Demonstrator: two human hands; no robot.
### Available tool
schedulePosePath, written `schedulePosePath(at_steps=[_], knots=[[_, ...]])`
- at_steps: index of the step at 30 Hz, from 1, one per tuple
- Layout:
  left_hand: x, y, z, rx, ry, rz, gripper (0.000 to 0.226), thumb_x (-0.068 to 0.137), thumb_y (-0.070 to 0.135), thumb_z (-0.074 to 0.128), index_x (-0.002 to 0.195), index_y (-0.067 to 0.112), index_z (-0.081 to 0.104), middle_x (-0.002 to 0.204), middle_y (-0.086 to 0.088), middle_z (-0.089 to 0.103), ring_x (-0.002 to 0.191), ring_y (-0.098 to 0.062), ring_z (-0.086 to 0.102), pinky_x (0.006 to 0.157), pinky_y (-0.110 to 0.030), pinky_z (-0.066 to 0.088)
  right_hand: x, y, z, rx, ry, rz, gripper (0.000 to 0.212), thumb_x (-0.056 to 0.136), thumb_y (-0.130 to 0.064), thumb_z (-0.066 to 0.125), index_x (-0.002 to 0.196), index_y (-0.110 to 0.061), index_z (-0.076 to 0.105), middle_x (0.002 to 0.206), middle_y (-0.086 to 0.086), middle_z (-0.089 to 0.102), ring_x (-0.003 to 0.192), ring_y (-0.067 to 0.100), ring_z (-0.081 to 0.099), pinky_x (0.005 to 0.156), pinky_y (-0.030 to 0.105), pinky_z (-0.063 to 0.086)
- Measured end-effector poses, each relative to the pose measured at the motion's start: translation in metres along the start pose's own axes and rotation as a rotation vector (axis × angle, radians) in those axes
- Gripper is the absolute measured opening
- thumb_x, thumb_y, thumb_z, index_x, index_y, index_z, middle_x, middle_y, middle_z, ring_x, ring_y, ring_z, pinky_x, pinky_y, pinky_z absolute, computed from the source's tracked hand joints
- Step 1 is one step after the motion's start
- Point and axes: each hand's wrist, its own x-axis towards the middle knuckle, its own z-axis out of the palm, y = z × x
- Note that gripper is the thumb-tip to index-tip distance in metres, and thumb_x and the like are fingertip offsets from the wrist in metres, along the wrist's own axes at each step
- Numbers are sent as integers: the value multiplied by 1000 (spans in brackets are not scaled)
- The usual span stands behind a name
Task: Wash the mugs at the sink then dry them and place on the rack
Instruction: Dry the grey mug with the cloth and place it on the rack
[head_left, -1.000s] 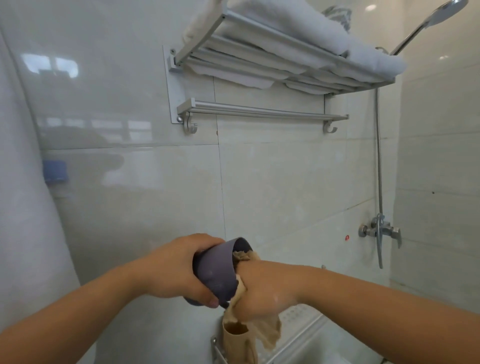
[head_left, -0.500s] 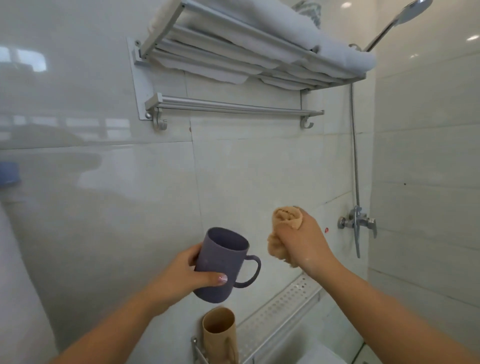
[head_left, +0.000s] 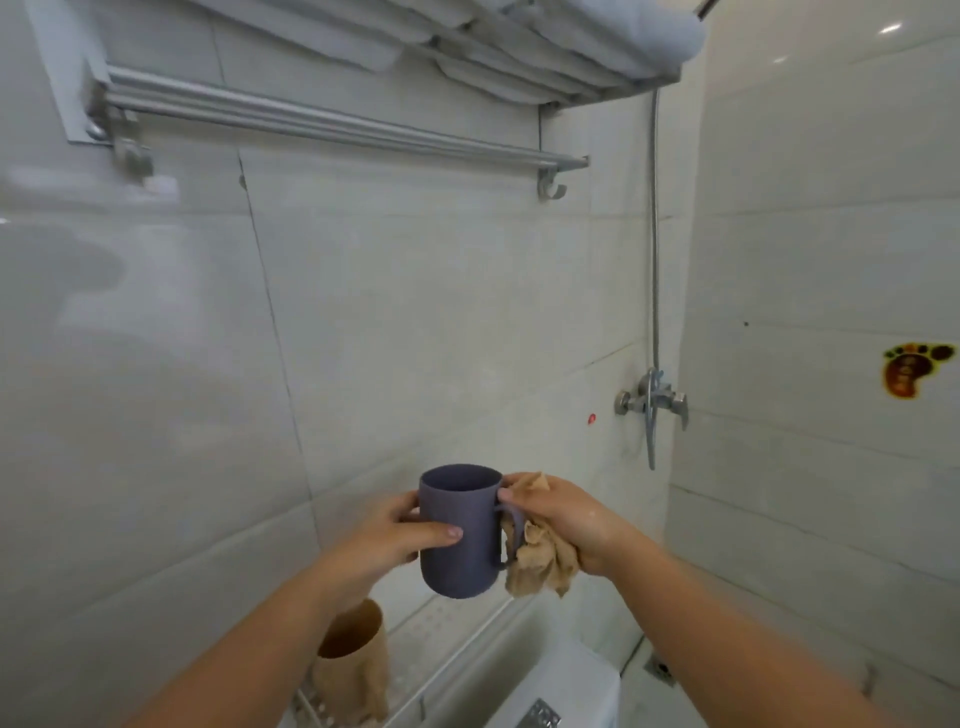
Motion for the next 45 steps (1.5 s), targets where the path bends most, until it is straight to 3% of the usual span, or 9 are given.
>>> schedulePosePath(at_steps=[4, 9, 19, 25, 31, 34, 39, 43, 45], knots=[[24, -27, 11, 77, 121, -22, 66, 68, 16, 88, 119, 14, 47, 115, -5, 61, 104, -20, 61, 78, -31, 55, 19, 20, -12, -195, 39, 45, 32, 79, -22, 75, 109, -13, 68, 103, 9, 72, 95, 21, 68, 86, 36, 55], [43, -62, 2, 300, 77, 44, 53, 67, 12, 87, 111, 25, 60, 108, 6, 68, 103, -16, 64, 89, -38, 56, 40, 49, -1, -529, 21, 106, 33, 77, -25, 76, 106, -19, 62, 99, -2, 67, 85, 10, 62, 67, 20, 49], [45, -101, -18, 665, 205, -48, 57, 60, 22, 87, 107, 24, 56, 97, 8, 66, 88, -7, 63, 80, -32, 55, 84, 103, 30, -670, -37, 131, 41, 77, -28, 76, 112, -21, 54, 102, -2, 60, 85, 11, 56, 61, 16, 40], [38, -107, -17, 900, 173, -148, 46, 66, 33, 82, 105, 30, 56, 97, 9, 65, 85, -8, 61, 71, -24, 48, 91, 124, 44, -744, -113, 191, 48, 79, -34, 74, 118, -24, 48, 104, -2, 58, 94, 18, 58, 82, 30, 47], [38, -107, -14, 1066, 192, -179, 34, 71, 35, 73, 102, 27, 63, 95, 5, 66, 85, -13, 62, 77, -29, 54, 92, 127, 47, -699, -109, 200, 49, 80, -33, 73, 122, -23, 50, 111, 1, 60, 95, 18, 58, 79, 28, 44], [37, -108, -12, 1114, 192, -196, 50, 65, 41, 73, 111, 27, 58, 111, 3, 55, 102, -16, 51, 85, -28, 46, 89, 123, 48, -689, -106, 206, 47, 80, -28, 71, 122, -21, 53, 112, 3, 60, 94, 17, 57, 78, 26, 46], [28, -78, -12, 936, 235, -179, 52, 84, 31, 67, 131, 17, 51, 133, -4, 48, 124, -22, 44, 99, -28, 38, 86, 83, 38, -562, 55, 183, 17, 84, -20, 60, 93, -10, 50, 90, 7, 54, 76, 17, 49, 61, 27, 40], [17, -21, -11, 331, 324, -255, 32, 91, 29, 64, 118, 11, 60, 117, -6, 61, 96, -17, 57, 83, -28, 46, 80, 17, 44, -241, 100, 125, 22, 79, -18, 59, 92, 0, 58, 91, 20, 64, 78, 28, 62, 69, 41, 52], [7, 6, -16, -14, 301, -354, 44, 90, 43, 62, 118, 8, 57, 112, -8, 61, 93, -21, 59, 86, -36, 49, 71, -19, 54, -50, -2, 56, 13, 84, -8, 50, 89, 1, 58, 83, 20, 61, 71, 29, 60, 64, 40, 50]])
